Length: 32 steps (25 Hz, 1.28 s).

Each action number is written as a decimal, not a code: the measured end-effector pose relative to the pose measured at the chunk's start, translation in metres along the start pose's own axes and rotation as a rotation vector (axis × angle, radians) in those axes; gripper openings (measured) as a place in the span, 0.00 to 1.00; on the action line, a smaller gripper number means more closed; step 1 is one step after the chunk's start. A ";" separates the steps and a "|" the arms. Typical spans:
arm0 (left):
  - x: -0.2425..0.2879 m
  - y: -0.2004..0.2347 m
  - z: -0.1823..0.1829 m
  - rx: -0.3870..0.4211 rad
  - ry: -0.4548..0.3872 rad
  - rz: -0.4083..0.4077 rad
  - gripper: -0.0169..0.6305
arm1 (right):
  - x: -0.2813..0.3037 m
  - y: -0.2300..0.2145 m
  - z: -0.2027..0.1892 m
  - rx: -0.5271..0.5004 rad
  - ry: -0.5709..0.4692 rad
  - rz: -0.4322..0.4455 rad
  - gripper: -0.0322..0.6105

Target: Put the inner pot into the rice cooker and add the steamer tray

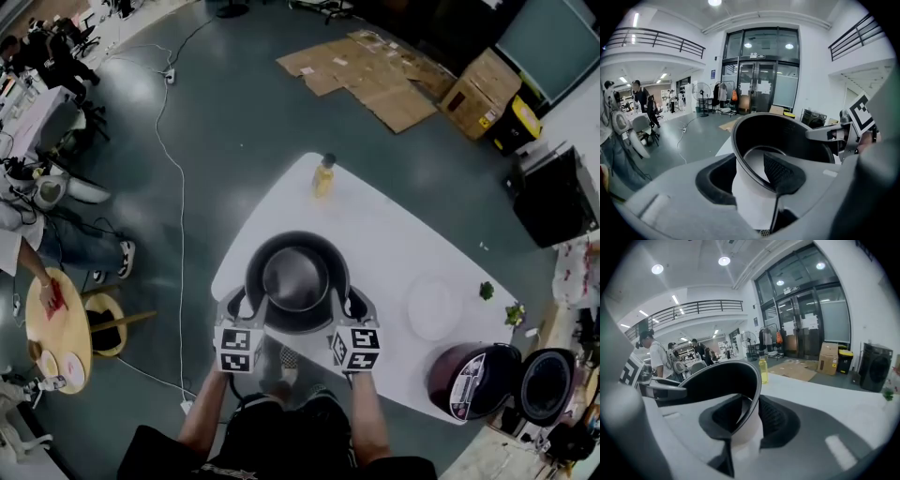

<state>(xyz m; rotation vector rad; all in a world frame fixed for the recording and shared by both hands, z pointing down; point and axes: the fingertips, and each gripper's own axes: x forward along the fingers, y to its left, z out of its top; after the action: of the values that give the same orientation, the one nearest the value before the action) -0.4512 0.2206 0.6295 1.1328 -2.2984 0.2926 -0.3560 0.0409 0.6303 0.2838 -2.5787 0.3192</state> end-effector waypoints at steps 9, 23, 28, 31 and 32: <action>-0.014 -0.058 0.052 0.088 -0.107 -0.118 0.32 | -0.074 -0.037 0.030 0.019 -0.119 -0.139 0.23; -0.021 -0.231 0.111 0.254 -0.221 -0.403 0.32 | -0.238 -0.142 0.033 0.097 -0.271 -0.440 0.23; -0.026 -0.305 0.121 0.305 -0.247 -0.504 0.32 | -0.299 -0.183 0.022 0.124 -0.308 -0.548 0.23; -0.028 -0.350 0.126 0.337 -0.261 -0.568 0.32 | -0.335 -0.207 0.014 0.144 -0.331 -0.612 0.23; -0.028 -0.364 0.128 0.348 -0.266 -0.588 0.32 | -0.346 -0.215 0.011 0.151 -0.339 -0.632 0.23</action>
<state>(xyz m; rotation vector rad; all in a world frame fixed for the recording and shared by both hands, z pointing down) -0.2017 -0.0402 0.4909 2.0645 -2.0470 0.3322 -0.0140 -0.1187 0.4773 1.2635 -2.6133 0.2421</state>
